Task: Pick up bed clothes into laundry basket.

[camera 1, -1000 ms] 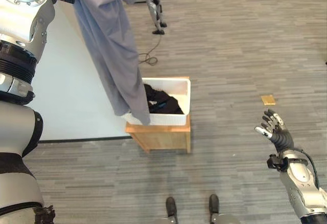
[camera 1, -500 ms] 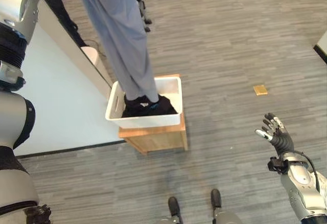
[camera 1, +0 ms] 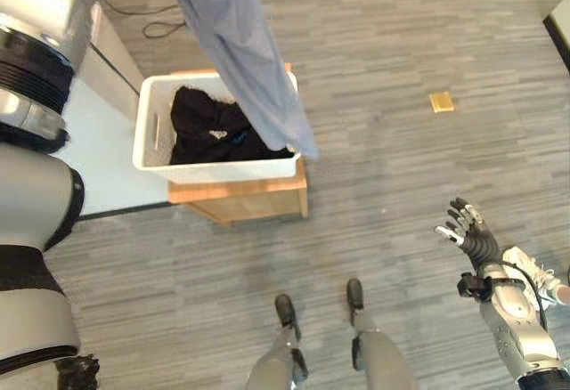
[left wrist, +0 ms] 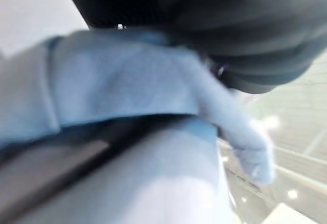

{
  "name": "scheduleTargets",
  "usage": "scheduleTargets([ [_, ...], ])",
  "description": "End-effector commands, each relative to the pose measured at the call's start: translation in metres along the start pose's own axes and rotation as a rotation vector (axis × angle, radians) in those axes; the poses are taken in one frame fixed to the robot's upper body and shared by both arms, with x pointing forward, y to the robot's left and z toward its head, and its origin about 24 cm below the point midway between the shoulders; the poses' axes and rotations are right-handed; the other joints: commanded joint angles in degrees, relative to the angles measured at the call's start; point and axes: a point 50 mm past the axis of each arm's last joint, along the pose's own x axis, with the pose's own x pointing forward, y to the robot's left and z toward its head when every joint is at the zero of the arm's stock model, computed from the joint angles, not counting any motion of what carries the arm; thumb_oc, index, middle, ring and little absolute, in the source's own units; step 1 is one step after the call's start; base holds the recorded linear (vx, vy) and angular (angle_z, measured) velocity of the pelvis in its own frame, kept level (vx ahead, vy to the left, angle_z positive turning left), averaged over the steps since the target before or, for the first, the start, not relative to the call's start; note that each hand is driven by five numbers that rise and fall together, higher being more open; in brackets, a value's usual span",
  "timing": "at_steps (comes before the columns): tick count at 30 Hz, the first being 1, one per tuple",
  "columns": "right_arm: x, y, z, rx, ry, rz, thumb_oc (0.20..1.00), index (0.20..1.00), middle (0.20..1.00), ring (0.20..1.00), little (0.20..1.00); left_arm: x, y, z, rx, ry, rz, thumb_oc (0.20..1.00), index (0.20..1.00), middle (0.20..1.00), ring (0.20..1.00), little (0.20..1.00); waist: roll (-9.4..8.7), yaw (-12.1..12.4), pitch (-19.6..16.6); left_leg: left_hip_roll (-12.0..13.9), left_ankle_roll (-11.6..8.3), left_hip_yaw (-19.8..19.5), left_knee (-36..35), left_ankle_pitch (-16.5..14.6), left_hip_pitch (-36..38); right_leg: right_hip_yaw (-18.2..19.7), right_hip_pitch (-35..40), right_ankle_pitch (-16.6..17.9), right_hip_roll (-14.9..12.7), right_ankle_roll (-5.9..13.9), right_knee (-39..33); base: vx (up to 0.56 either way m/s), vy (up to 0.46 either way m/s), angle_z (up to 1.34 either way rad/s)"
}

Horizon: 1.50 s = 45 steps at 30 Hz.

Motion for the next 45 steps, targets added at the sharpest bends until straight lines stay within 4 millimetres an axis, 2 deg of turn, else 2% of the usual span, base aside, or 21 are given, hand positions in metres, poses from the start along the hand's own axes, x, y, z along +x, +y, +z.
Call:
scheduleTargets([
  [1,0.013,0.002,0.038,0.0,-0.203,-0.01,1.0,1.0,1.0,1.0,1.0,0.013,0.032,0.046,0.001,-0.146,0.131,0.2,0.2,0.2,0.2,0.2,-0.46,0.5,3.97,1.04,-2.54,-3.48,0.18,-0.33,0.9,-1.61,9.82,-3.17,-2.73,7.44,0.62,0.0,0.0,0.0],
  [2,0.012,0.003,0.037,-0.004,-0.203,-0.005,1.0,1.0,1.0,1.0,1.0,0.011,0.024,0.04,0.021,-0.136,0.099,0.2,0.2,0.2,0.2,0.2,-1.07,0.51,4.56,1.2,-2.49,-3.64,0.18,-0.14,0.47,-1.79,9.35,-3.25,-2.59,7.43,0.62,-0.03,-0.011,-0.02],
  [5,0.011,0.004,0.034,-0.001,-0.192,-0.003,1.0,1.0,1.0,1.0,1.0,0.007,0.021,0.032,0.03,-0.125,0.083,0.2,0.2,0.2,0.2,0.2,-1.45,0.59,4.9,1.35,-2.49,-3.87,0.18,0.03,-0.03,-2.03,8.95,-3.39,-2.41,7.39,0.62,-0.01,-0.004,-0.01],
  [7,0.008,0.003,0.03,0.01,-0.18,-0.012,1.0,1.0,1.0,1.0,1.0,0.004,0.022,0.025,0.028,-0.112,0.085,0.2,0.2,0.2,0.2,0.2,-1.65,0.84,4.89,1.44,-2.48,-4.28,0.18,0.08,-0.19,-2.28,8.9,-3.49,-2.21,7.36,0.62,0.02,-0.02,0.02],
  [8,0.006,0.003,0.027,0.019,-0.171,-0.011,1.0,1.0,1.0,1.0,1.0,0.004,0.024,0.02,-0.035,-0.088,0.103,0.2,0.2,0.2,0.2,0.2,-1.98,0.86,4.63,1.48,-2.48,-4.68,0.18,0.02,-0.01,-2.44,9.17,-3.69,-2.13,7.29,0.62,0.04,-0.031,0.06],
  [9,0.006,0.002,0.027,0.019,-0.171,-0.011,1.0,1.0,1.0,1.0,1.0,0.004,0.024,0.02,-0.036,-0.088,0.103,0.2,0.2,0.2,0.2,0.2,-1.97,0.85,4.63,1.48,-2.48,-4.7,0.18,0.02,-0.01,-2.46,9.18,-3.7,-2.13,7.29,0.62,0.04,-0.022,0.09],
  [14,0.007,0.013,0.024,0.027,-0.161,0.044,1.0,1.0,1.0,1.0,1.0,-0.012,0.039,-0.012,0.012,-0.002,0.113,0.2,0.2,0.2,0.2,0.2,-2.81,2.02,4.74,1.3,-2.36,-5.61,0.18,-0.1,-0.06,-3.42,9.61,-3.68,-2.2,7.37,0.62,0.01,-0.002,0.04],
  [15,0.007,0.013,0.024,0.026,-0.161,0.045,1.0,1.0,1.0,1.0,1.0,-0.012,0.039,-0.013,0.012,-0.001,0.114,0.2,0.2,0.2,0.2,0.2,-2.76,1.95,4.69,1.3,-2.36,-5.62,0.18,-0.09,-0.08,-3.42,9.6,-3.68,-2.19,7.37,0.62,-0.03,-0.017,0.04],
  [18,0.006,0.015,0.023,0.021,-0.164,0.041,1.0,1.0,1.0,1.0,1.0,-0.036,0.036,-0.046,0.081,0.059,0.063,0.2,0.2,0.2,0.2,0.2,-4.48,3.39,6.36,2.0,-2.5,-6.46,0.18,0.44,-1.06,-4.29,8.94,-4.15,-1.54,6.82,0.62,-0.05,-0.038,0.02],
  [19,0.006,0.015,0.023,0.018,-0.163,0.041,1.0,1.0,1.0,1.0,1.0,-0.037,0.036,-0.047,0.08,0.061,0.064,0.2,0.2,0.2,0.2,0.2,-4.36,3.3,6.28,2.01,-2.5,-6.46,0.18,0.44,-1.06,-4.29,8.94,-4.15,-1.53,6.82,0.62,-0.02,-0.017,0.15],
  [22,0.005,0.016,0.021,0.019,-0.161,0.029,1.0,1.0,1.0,1.0,1.0,-0.059,0.022,-0.08,0.083,0.149,0.032,0.2,0.2,0.2,0.2,0.2,-6.0,3.85,7.71,2.42,-2.56,-7.15,0.18,0.78,-1.96,-4.57,8.42,-4.22,-1.05,6.48,0.62,-0.04,-0.022,0.13],
  [23,0.005,0.016,0.021,0.017,-0.16,0.03,1.0,1.0,1.0,1.0,1.0,-0.059,0.022,-0.081,0.082,0.15,0.034,0.2,0.2,0.2,0.2,0.2,-5.92,3.76,7.65,2.42,-2.56,-7.16,0.18,0.78,-1.96,-4.58,8.43,-4.22,-1.05,6.48,0.62,-0.04,-0.02,0.01],
  [26,0.008,0.022,0.024,0.013,-0.169,0.056,1.0,1.0,1.0,1.0,1.0,-0.075,0.004,-0.109,0.086,0.25,0.004,0.2,0.2,0.2,0.2,0.2,-7.4,3.9,8.61,2.92,-2.68,-7.72,0.18,1.12,-2.73,-4.73,7.88,-4.1,-0.58,6.19,0.62,-0.04,-0.022,0.06],
  [30,0.009,0.025,0.028,0.007,-0.184,0.072,1.0,1.0,1.0,1.0,1.0,-0.072,-0.006,-0.109,0.128,0.25,-0.025,0.2,0.2,0.2,0.2,0.2,-8.32,3.68,9.12,3.14,-2.73,-8.1,0.18,1.23,-3.2,-4.73,7.5,-4.02,-0.28,6.09,0.62,-0.02,-0.019,0.14],
  [34,0.007,0.026,0.027,0.002,-0.184,0.086,1.0,1.0,1.0,1.0,1.0,-0.056,-0.016,-0.089,0.143,0.177,-0.039,0.2,0.2,0.2,0.2,0.2,-8.65,3.24,9.1,3.14,-2.68,-8.5,0.18,1.16,-3.23,-4.63,7.57,-4.03,-0.09,6.15,0.62,-0.01,-0.003,0.04],
  [36,0.007,0.026,0.027,0.003,-0.184,0.086,1.0,1.0,1.0,1.0,1.0,-0.056,-0.017,-0.088,0.143,0.176,-0.039,0.2,0.2,0.2,0.2,0.2,-8.68,3.29,9.14,3.14,-2.68,-8.5,0.18,1.16,-3.22,-4.62,7.58,-4.03,-0.09,6.15,0.62,0.0,0.002,0.02],
  [40,0.006,0.026,0.027,0.0,-0.184,0.102,1.0,1.0,1.0,1.0,1.0,-0.038,-0.019,-0.062,0.178,0.093,-0.049,0.2,0.2,0.2,0.2,0.2,-8.12,2.99,8.69,2.99,-2.59,-8.25,0.18,0.79,-2.64,-4.36,7.86,-4.11,-0.2,6.26,0.62,0.0,0.0,0.0],
  [41,0.006,0.025,0.027,-0.004,-0.183,0.107,1.0,1.0,1.0,1.0,1.0,-0.027,-0.018,-0.044,0.182,0.04,-0.044,0.2,0.2,0.2,0.2,0.2,-7.72,2.82,8.36,2.82,-2.54,-8.16,0.18,0.6,-2.35,-4.34,8.0,-4.11,-0.29,6.36,0.62,0.0,0.0,0.0],
  [43,0.005,0.025,0.027,-0.002,-0.183,0.109,1.0,1.0,1.0,1.0,1.0,-0.022,-0.018,-0.036,0.17,0.018,-0.037,0.2,0.2,0.2,0.2,0.2,-7.54,2.77,8.2,2.74,-2.51,-8.11,0.18,0.53,-2.23,-4.33,8.07,-4.08,-0.33,6.43,0.62,0.03,0.02,-0.05],
  [44,0.005,0.025,0.026,0.009,-0.176,0.111,1.0,1.0,1.0,1.0,1.0,-0.011,-0.011,-0.014,0.131,-0.035,-0.005,0.2,0.2,0.2,0.2,0.2,-6.87,2.44,7.59,2.62,-2.49,-7.85,0.18,0.36,-1.97,-4.19,8.16,-4.04,-0.37,6.61,0.62,0.02,0.024,-0.04],
  [45,0.005,0.025,0.026,0.01,-0.176,0.11,1.0,1.0,1.0,1.0,1.0,-0.011,-0.011,-0.014,0.131,-0.036,-0.005,0.2,0.2,0.2,0.2,0.2,-6.9,2.47,7.62,2.62,-2.49,-7.84,0.18,0.36,-1.97,-4.19,8.16,-4.04,-0.37,6.61,0.62,0.04,0.036,-0.05],
])
